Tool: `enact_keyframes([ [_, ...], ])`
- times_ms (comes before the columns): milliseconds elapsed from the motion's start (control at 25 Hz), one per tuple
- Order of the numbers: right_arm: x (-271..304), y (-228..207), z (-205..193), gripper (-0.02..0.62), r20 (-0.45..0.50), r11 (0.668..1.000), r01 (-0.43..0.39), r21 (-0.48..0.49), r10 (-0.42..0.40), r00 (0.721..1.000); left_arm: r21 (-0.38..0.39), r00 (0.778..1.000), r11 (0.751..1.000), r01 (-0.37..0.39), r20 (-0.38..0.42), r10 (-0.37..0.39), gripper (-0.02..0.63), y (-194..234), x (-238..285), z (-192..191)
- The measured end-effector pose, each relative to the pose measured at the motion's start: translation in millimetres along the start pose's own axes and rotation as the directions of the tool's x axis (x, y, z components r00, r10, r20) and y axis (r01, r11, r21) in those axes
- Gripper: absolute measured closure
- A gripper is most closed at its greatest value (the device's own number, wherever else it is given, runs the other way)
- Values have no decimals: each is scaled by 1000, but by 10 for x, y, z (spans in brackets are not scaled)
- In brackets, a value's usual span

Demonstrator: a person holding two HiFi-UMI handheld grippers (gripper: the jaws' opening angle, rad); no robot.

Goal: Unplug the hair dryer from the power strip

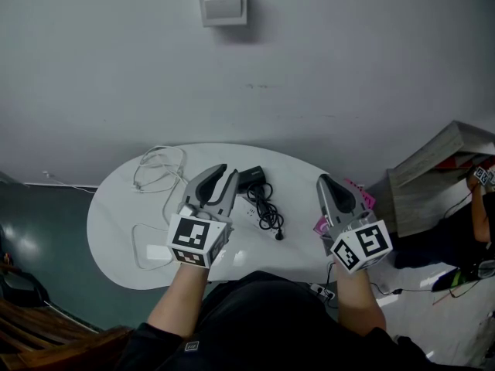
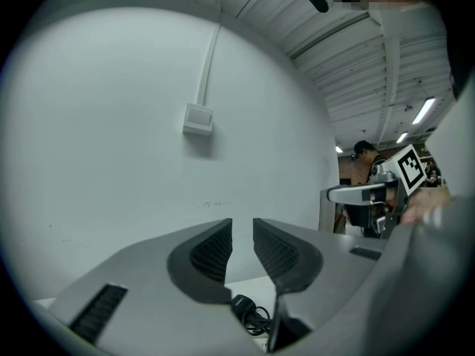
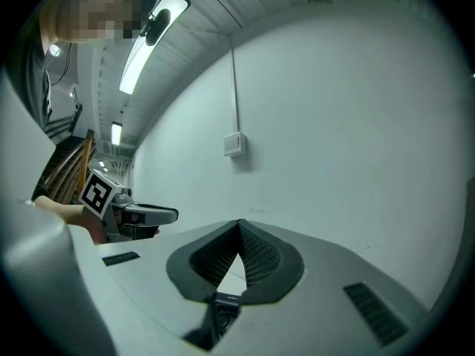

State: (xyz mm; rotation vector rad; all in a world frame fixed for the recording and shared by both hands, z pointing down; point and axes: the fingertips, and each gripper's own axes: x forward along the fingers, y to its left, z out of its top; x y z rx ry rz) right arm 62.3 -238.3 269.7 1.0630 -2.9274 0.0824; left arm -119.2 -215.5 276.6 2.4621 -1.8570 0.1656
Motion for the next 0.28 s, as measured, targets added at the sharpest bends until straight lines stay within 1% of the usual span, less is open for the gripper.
enact_keyframes([
  [280,19,16,-31,562,-13,1000,-8,6,8,1000,-10,1000,1000,7,-12,-7,515,-4,17,-25],
])
